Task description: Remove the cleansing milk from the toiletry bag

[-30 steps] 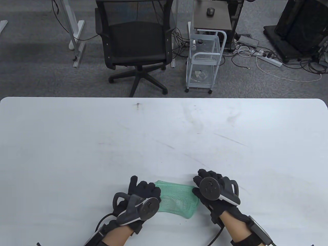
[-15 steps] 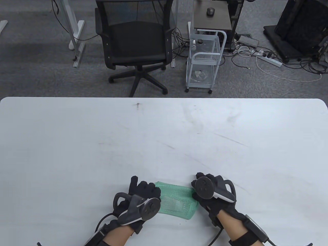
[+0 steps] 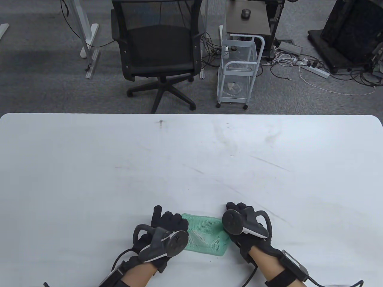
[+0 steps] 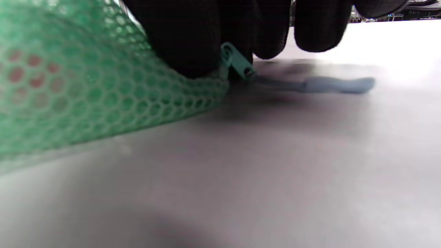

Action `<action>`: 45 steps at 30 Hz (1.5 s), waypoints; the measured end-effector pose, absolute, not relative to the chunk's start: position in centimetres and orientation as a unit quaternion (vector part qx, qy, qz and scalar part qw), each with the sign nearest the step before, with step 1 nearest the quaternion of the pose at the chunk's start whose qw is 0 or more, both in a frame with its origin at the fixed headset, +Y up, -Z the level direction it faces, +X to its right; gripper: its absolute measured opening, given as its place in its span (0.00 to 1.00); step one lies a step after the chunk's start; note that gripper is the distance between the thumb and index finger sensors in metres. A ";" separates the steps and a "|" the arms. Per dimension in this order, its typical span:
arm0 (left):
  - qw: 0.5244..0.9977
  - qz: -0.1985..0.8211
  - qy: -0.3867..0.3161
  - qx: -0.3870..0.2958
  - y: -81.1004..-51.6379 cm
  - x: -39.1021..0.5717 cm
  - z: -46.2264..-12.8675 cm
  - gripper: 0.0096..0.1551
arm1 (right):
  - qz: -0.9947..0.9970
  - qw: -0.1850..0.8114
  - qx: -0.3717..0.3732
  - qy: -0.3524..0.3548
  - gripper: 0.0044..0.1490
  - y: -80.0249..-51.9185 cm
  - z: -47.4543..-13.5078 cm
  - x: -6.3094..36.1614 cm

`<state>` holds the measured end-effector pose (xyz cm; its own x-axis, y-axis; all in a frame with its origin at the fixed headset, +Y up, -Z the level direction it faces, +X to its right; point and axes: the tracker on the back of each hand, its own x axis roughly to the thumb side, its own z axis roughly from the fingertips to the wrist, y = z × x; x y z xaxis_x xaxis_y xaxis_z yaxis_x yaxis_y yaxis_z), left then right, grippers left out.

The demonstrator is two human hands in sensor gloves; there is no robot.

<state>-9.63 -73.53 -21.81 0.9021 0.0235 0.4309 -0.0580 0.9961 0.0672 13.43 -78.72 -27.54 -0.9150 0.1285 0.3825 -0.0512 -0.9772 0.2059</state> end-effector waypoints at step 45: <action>0.988 0.099 -0.103 0.051 -72.9 -15.5 -25.2 0.35 | 0.931 0.071 0.299 -0.196 0.22 -70.7 -24.9 11.4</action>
<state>-15.46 -72.89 -25.16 0.9594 0.1844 0.2134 -0.2055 0.9753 0.0812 11.42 -70.73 -24.85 -0.8109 0.0154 0.5850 -0.2497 -0.9132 -0.3221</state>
